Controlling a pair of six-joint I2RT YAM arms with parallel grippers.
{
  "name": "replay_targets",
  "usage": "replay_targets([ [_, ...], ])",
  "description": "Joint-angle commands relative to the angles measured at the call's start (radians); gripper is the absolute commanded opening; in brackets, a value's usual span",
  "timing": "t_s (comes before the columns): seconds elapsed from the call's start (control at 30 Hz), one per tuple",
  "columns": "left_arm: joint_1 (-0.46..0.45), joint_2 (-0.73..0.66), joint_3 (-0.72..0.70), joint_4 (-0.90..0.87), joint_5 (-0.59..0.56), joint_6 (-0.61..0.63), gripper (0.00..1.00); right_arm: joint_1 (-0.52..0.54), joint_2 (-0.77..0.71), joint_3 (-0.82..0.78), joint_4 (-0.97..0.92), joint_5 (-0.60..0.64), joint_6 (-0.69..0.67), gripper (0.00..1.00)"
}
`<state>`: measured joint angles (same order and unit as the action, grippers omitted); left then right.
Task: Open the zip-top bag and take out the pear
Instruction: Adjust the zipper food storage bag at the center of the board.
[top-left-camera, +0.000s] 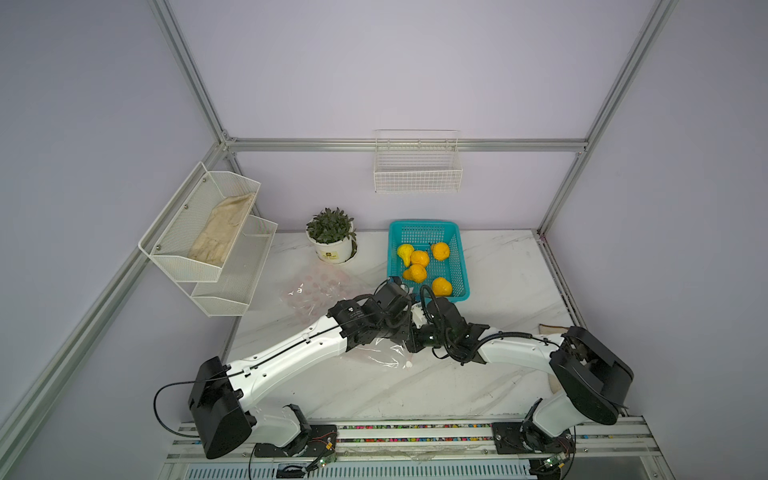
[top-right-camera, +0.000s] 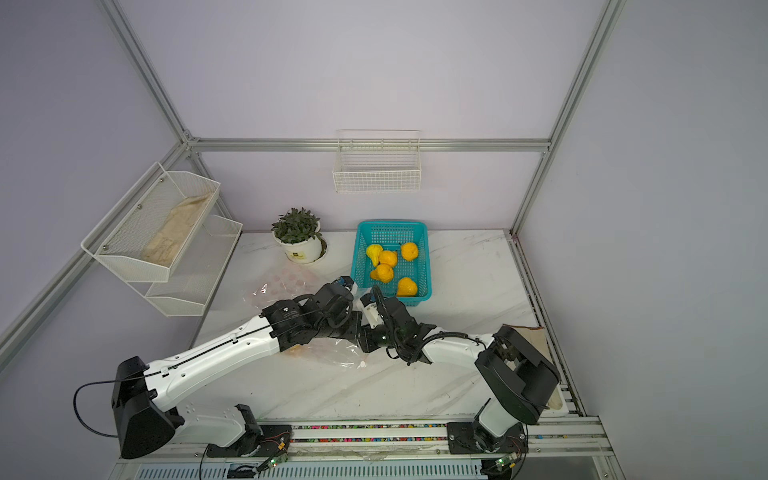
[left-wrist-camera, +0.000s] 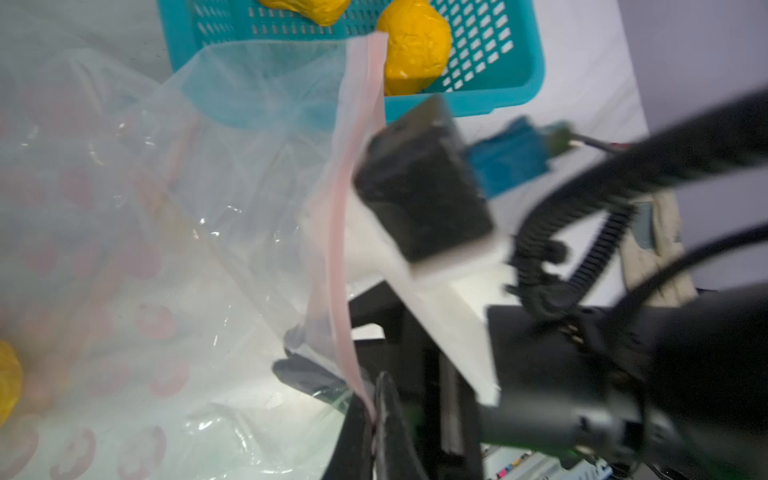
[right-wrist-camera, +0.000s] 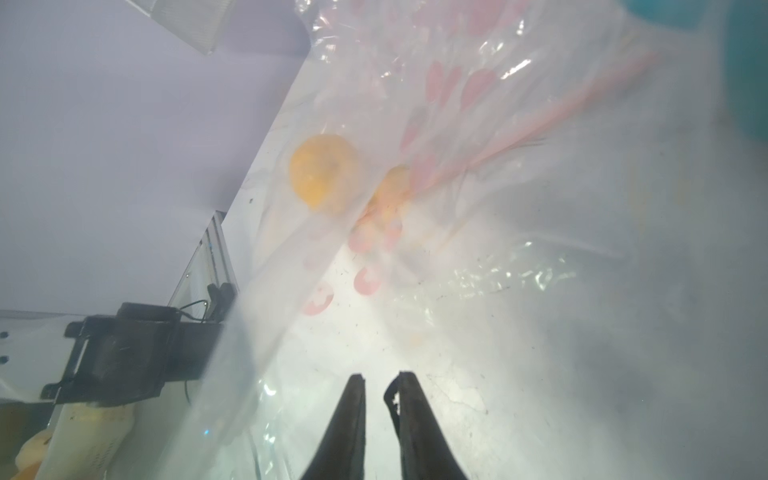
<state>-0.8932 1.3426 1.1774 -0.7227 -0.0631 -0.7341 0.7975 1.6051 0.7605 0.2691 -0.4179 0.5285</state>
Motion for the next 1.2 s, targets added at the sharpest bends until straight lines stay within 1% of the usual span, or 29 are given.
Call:
replay_targets([
  [0.0,-0.007,-0.053,-0.034,0.135,0.124,0.027,0.00,0.006,0.036,0.029,0.125,0.029,0.065,0.20],
  [0.1,-0.007,-0.043,-0.033,0.175,0.200,0.054,0.00,0.009,0.062,0.035,0.157,0.034,0.114,0.21],
  [0.17,-0.007,-0.013,-0.026,0.187,0.258,0.063,0.00,0.009,0.061,0.029,0.212,0.032,0.156,0.22],
  [0.27,-0.013,0.036,-0.011,0.189,0.326,0.069,0.00,0.008,0.049,0.036,0.242,0.068,0.206,0.22],
  [0.33,-0.025,0.040,-0.006,0.187,0.292,0.070,0.00,0.009,0.026,0.020,0.235,0.138,0.236,0.22],
  [0.37,-0.027,0.029,-0.011,0.180,0.232,0.048,0.00,0.009,0.010,-0.004,0.252,0.176,0.255,0.22],
  [0.4,-0.026,0.012,-0.027,0.174,0.165,0.013,0.00,0.008,-0.003,-0.028,0.290,0.192,0.269,0.22],
  [0.43,-0.023,-0.003,-0.043,0.180,0.126,-0.011,0.00,0.008,-0.015,-0.044,0.309,0.200,0.278,0.21],
  [0.53,-0.013,-0.037,-0.068,0.201,0.065,-0.040,0.00,0.018,-0.054,-0.082,0.329,0.227,0.283,0.21],
  [0.7,-0.012,-0.042,-0.049,0.221,0.054,-0.023,0.00,0.029,-0.116,-0.139,0.361,0.303,0.306,0.18],
  [0.87,-0.012,-0.040,-0.078,0.221,0.037,-0.063,0.00,0.041,-0.182,-0.172,0.406,0.393,0.302,0.18],
  [0.97,-0.013,-0.033,-0.082,0.220,0.045,-0.069,0.00,0.041,-0.184,-0.162,0.419,0.375,0.280,0.18],
  [1.07,-0.018,-0.015,-0.056,0.260,0.120,-0.018,0.00,0.043,-0.159,-0.121,0.330,0.356,0.256,0.18],
  [1.17,-0.042,-0.005,-0.018,0.282,0.162,0.060,0.00,0.045,-0.136,-0.129,0.328,0.362,0.219,0.17],
])
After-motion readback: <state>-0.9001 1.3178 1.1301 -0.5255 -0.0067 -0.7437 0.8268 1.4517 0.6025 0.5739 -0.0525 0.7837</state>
